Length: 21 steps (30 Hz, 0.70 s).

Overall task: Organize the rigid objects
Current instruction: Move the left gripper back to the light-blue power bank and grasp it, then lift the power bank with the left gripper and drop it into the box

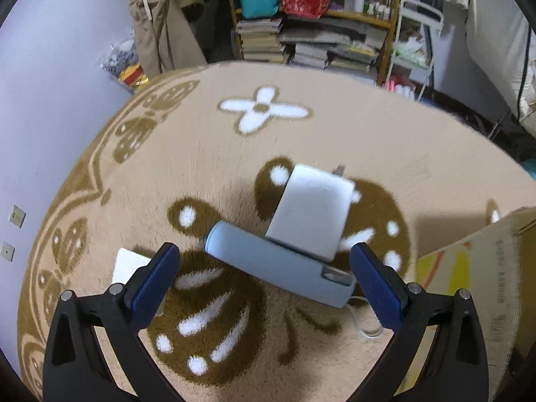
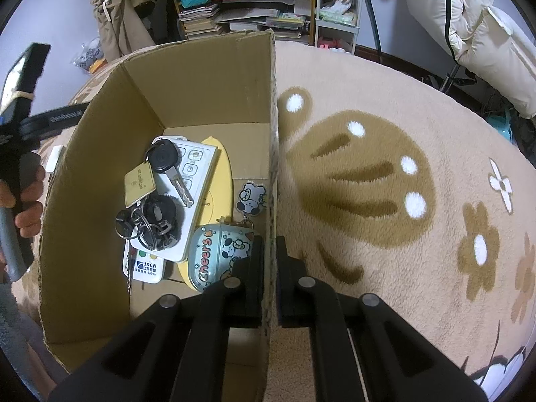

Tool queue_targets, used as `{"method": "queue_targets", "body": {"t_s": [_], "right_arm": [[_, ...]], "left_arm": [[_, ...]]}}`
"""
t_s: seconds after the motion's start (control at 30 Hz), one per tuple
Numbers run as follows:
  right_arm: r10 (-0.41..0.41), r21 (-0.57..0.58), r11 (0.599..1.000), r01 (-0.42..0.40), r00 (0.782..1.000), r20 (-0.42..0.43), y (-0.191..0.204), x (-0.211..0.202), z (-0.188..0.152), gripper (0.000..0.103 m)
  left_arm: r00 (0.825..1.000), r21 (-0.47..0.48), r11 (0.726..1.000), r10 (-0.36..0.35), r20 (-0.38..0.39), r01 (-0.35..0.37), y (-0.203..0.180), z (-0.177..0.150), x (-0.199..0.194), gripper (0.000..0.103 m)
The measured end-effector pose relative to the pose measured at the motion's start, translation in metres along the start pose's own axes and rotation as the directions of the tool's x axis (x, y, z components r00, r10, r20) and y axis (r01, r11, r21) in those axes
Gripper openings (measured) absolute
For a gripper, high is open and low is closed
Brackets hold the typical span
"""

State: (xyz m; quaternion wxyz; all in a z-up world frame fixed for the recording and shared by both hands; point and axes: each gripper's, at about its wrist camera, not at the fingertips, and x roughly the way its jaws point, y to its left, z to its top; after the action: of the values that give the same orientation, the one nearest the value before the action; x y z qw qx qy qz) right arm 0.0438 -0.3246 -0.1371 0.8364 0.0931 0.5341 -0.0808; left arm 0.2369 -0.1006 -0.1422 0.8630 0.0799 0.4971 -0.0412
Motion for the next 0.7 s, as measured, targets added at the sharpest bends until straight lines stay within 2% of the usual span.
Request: {"method": "queue_targets", "body": {"t_s": [0.33, 0.5, 0.7], "right_arm": [[0.000, -0.001, 1.000, 0.000, 1.000, 0.000, 0.000, 0.000, 0.000, 0.007], [-0.001, -0.001, 1.000, 0.001, 1.000, 0.000, 0.001, 0.000, 0.000, 0.007], [0.000, 0.000, 1.000, 0.000, 1.000, 0.000, 0.001, 0.000, 0.000, 0.007]], "left_arm": [[0.999, -0.002, 1.000, 0.010, -0.038, -0.010, -0.004, -0.003, 0.026, 0.100], [0.997, -0.041, 0.999, 0.016, -0.072, -0.019, -0.001, -0.009, 0.041, 0.100], [0.998, -0.053, 0.998, -0.023, -0.059, 0.020, 0.006, -0.011, 0.044, 0.100]]}}
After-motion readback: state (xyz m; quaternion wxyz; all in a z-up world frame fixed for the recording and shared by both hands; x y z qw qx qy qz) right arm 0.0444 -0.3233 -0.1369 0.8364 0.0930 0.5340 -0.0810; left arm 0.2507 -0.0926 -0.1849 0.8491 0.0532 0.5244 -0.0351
